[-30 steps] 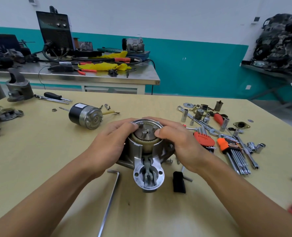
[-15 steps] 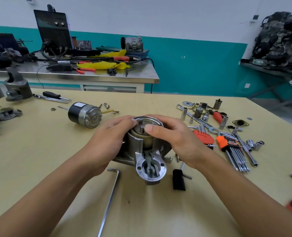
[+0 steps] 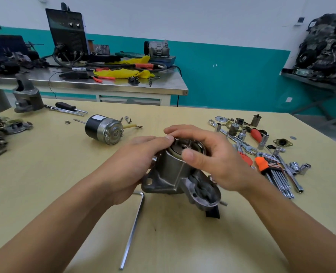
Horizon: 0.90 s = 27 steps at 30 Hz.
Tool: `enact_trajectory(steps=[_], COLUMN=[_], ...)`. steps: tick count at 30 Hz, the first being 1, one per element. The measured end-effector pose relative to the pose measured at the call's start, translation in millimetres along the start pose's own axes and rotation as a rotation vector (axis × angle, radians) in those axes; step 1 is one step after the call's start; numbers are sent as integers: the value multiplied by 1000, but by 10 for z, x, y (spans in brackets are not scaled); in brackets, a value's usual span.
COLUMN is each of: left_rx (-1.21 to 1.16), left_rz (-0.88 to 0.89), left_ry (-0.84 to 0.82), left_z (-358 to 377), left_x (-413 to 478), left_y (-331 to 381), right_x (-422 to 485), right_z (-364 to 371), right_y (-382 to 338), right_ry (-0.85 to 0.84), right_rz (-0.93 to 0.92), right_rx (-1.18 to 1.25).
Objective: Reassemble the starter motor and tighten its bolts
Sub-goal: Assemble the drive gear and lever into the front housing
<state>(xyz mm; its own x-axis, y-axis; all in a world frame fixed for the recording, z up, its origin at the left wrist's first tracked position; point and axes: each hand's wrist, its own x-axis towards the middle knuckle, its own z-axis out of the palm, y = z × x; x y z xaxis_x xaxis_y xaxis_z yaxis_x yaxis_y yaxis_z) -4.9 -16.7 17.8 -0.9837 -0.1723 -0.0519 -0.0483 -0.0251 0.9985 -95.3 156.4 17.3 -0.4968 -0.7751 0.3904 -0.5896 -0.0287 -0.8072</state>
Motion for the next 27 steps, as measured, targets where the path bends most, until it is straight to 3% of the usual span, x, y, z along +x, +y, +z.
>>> enact_trajectory(steps=[4, 12, 27], left_rx=[16, 26, 84], left_rz=[36, 82, 43], left_ry=[5, 34, 74], left_z=[16, 25, -5], left_x=[4, 26, 102], left_y=[19, 0, -59], right_x=[8, -20, -14], right_z=[-185, -211, -135], right_y=[-19, -98, -101], right_ry=[-138, -198, -82], right_rz=[50, 54, 100], right_rx=[50, -38, -213])
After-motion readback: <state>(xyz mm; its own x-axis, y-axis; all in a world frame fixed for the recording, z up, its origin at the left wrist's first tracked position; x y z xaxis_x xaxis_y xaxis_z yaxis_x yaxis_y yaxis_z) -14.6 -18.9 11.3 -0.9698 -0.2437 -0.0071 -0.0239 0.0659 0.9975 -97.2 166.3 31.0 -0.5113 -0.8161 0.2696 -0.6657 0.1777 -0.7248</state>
